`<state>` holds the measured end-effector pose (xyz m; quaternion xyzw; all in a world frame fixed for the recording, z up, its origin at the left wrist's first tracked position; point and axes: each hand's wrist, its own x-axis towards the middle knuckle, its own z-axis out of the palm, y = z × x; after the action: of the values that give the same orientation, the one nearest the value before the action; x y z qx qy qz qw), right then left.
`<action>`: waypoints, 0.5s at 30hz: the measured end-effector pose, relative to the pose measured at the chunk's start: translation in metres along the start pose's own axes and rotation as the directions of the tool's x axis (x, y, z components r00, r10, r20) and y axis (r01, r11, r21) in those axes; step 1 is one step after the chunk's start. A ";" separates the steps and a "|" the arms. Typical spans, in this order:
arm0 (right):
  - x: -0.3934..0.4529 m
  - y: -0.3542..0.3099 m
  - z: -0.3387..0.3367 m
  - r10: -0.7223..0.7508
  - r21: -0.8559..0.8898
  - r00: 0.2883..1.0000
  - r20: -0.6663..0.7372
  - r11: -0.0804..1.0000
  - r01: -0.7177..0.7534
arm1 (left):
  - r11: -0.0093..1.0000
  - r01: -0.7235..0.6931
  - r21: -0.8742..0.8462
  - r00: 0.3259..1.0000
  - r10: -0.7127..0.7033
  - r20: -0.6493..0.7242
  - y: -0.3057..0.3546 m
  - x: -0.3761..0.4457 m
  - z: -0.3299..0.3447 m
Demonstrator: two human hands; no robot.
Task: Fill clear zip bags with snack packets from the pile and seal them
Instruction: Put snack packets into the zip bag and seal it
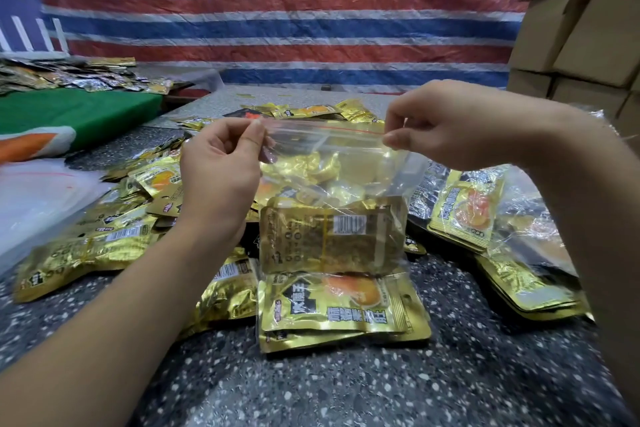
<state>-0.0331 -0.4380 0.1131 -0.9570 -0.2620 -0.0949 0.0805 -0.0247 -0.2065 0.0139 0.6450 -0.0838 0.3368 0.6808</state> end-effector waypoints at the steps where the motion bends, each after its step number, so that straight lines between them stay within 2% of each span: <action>1: 0.000 0.000 0.000 -0.016 0.025 1.000 -0.020 1.000 0.017 | 1.000 0.006 -0.009 1.000 -0.006 -0.003 0.000 0.001 -0.001; 4: -0.001 0.001 -0.002 -0.055 0.050 0.998 -0.044 0.997 0.057 | 0.999 0.019 -0.028 1.000 -0.019 -0.007 -0.001 0.002 -0.003; 15: -0.003 0.005 -0.001 -0.051 0.050 0.998 -0.035 0.997 0.053 | 1.000 -0.005 -0.004 1.000 0.005 0.007 -0.001 -0.001 -0.002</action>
<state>-0.0331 -0.4438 0.1131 -0.9457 -0.2879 -0.1063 0.1068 -0.0262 -0.2048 0.0123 0.6445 -0.0884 0.3361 0.6811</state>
